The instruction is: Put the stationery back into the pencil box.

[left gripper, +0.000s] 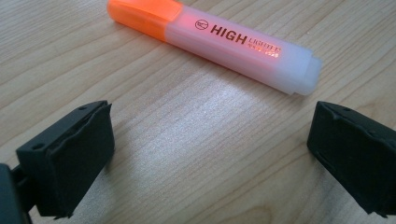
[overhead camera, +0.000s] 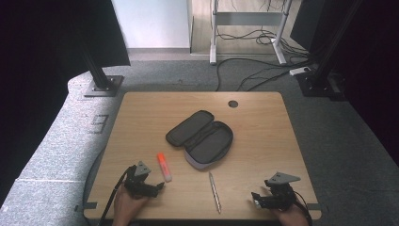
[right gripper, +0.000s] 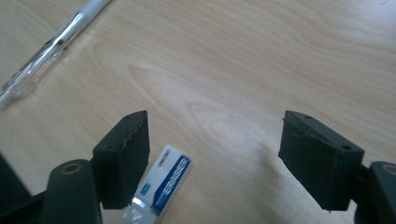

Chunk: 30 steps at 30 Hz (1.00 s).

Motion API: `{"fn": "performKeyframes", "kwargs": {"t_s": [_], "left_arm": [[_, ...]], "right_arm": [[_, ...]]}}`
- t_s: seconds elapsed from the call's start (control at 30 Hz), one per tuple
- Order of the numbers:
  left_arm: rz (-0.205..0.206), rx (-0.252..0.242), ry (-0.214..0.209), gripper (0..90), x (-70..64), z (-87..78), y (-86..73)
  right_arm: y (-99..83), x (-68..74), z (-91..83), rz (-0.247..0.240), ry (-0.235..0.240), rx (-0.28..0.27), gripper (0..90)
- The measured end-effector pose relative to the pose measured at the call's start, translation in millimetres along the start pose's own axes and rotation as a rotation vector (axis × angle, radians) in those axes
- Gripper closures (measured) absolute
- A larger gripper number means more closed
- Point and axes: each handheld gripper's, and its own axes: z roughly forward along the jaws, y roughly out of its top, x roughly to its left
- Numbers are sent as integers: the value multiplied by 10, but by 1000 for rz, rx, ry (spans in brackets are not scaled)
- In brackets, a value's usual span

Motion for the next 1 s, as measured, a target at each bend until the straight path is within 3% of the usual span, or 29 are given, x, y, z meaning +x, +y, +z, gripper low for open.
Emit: {"fn": "performKeyframes", "kwargs": {"t_s": [0.5,0.87,1.0], "left_arm": [[1,0,-1,4,0,1,1],[1,0,-1,4,0,1,1],[1,0,-1,4,0,1,1]], "right_arm": [[-139,186,-25,-31,36,23,445],[-182,210,-15,-53,-25,29,705],[-179,199,-13,-48,-22,28,716]]}}
